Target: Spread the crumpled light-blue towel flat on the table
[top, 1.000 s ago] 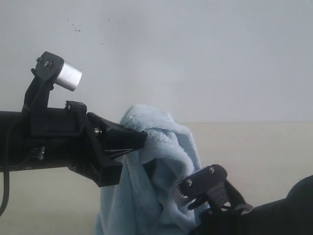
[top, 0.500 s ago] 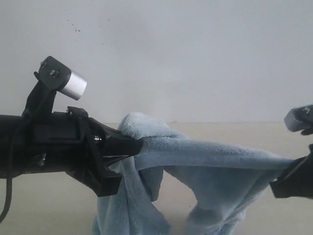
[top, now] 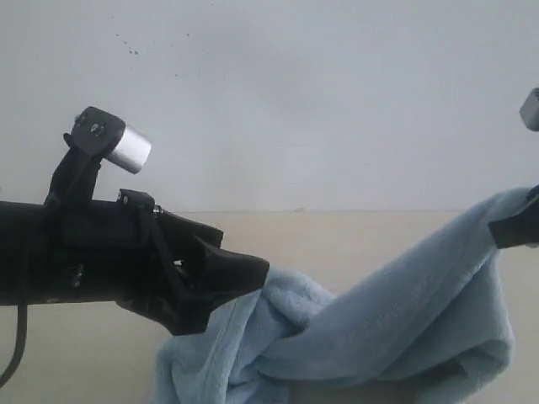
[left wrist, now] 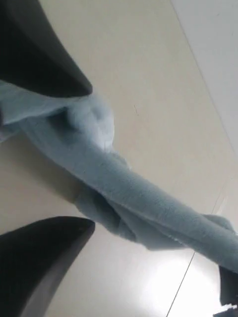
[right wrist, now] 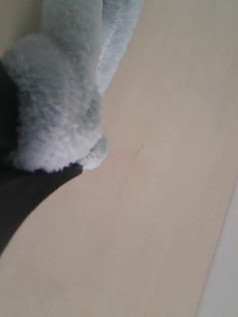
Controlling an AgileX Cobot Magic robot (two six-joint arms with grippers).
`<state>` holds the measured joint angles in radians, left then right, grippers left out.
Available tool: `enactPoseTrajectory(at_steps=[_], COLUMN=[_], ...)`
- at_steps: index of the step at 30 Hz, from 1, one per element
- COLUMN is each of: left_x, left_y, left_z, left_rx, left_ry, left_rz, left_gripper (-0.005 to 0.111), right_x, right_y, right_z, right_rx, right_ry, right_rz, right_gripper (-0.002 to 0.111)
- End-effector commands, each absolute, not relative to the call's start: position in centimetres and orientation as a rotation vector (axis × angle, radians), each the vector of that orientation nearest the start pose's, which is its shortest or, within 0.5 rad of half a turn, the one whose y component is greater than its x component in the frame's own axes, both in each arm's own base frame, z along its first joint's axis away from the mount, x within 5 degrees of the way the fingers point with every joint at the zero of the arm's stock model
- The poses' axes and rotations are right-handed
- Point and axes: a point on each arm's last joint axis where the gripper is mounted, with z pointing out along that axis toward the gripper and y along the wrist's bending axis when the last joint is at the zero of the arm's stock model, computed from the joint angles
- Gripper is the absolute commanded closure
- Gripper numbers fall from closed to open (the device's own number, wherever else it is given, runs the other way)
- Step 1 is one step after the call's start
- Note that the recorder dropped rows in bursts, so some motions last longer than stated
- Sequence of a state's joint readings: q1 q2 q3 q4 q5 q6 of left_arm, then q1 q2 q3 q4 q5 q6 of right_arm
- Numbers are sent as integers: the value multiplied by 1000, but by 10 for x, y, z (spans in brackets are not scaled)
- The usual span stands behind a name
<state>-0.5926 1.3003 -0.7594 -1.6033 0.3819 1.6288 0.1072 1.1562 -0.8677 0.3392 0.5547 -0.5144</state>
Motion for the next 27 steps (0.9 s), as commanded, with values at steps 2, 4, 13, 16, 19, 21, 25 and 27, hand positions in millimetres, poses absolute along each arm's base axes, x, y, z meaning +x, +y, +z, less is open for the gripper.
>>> enactPoseTrajectory(at_steps=[2,4,13,16,19,21,25,27], left_x=[200,198,177,174,172,174,174,171], left_y=[-181,-179,-171,-172,-174,-175,-188,-198], left_z=[271,266,233,232,231,227,210,200], left_rx=[953,981,1076,1079,1085,1107,1142,1186], left_ry=[1925,1973,2120,2133,2130,2129,2165,2167], left_rz=[-773,-743,-798,-844,-883,-885,-921,-941], left_gripper=[42,42,53,56,55,53,45,44], right_x=[243,244,254,261,268,273,279,281], right_y=[27,23,22,23,24,24,25,25], right_z=[343,355,387,381,373,368,362,359], right_rx=[-431,-410,-403,-404,-411,-420,-427,-428], right_ry=[2176,2162,2143,2170,2199,2215,2233,2239], right_rz=[-65,-121,-163,-151,-142,-144,-144,-141], right_gripper=[107,107,107,107,107,107,107,107])
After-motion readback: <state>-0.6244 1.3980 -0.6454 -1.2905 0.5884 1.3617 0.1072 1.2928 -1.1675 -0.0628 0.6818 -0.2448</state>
